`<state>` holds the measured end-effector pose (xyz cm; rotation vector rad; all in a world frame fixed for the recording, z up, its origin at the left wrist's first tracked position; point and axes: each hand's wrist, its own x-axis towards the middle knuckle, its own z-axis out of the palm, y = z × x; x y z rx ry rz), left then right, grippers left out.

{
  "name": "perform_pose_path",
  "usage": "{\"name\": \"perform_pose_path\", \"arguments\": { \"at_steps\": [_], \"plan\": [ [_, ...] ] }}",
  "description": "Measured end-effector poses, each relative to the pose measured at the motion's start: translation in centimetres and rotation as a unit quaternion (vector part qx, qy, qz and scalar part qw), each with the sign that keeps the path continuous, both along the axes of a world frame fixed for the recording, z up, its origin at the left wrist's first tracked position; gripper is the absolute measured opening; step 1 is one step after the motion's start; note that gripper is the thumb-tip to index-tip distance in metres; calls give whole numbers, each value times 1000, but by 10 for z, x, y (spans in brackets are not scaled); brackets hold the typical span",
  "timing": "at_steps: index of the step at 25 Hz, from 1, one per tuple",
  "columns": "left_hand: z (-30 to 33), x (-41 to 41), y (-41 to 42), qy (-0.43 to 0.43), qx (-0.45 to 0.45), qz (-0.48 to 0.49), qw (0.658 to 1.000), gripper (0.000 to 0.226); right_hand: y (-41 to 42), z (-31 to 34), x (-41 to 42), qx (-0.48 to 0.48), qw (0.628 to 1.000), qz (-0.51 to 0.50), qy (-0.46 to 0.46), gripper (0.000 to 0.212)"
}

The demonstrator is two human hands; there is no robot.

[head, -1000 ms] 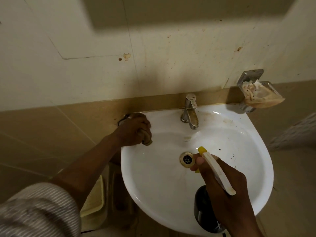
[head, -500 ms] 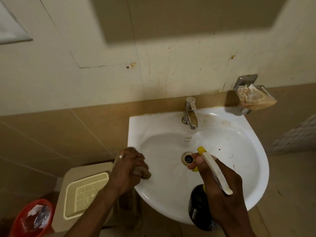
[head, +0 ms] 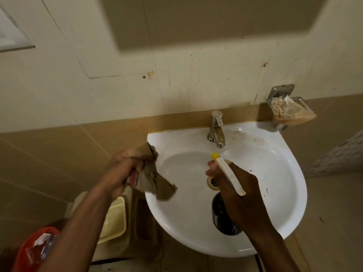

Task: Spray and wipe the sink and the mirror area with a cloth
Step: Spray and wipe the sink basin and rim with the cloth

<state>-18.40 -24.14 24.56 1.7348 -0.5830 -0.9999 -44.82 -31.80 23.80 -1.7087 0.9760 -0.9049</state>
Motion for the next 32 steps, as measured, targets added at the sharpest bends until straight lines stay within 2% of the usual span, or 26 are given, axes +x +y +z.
{"name": "perform_pose_path", "arguments": {
  "at_steps": [2,4,7,10,13,16,19,24,26,32],
  "plan": [
    [8,2,-19,-101,-71,39,992,37,-5,-7,7,4,1000,4,7,54],
    [11,1,-39,-186,-124,30,974,43,-7,-13,11,21,999,13,34,43],
    [-12,8,-56,-277,-144,42,949,47,-3,-24,10,41,992,81,89,40],
    [-28,19,-62,-353,-153,69,920,41,1,-32,9,68,978,136,143,43],
    [-33,20,-65,-408,-162,16,898,46,1,-33,10,102,973,136,156,42],
    [-32,15,-70,-453,-176,-58,872,49,1,-32,6,92,973,126,167,41],
    [-38,14,-76,-480,-165,-104,855,48,-2,-30,-2,99,975,89,179,41],
    [-59,16,-89,-469,-147,-111,864,48,-12,-32,-20,86,966,-28,241,33],
    [-65,12,-94,-464,-144,-102,868,49,-16,-33,-29,111,964,-69,231,36],
    [-89,-7,-116,-458,-90,-75,881,52,-23,-27,-42,92,966,-130,202,39]
  ]
}}
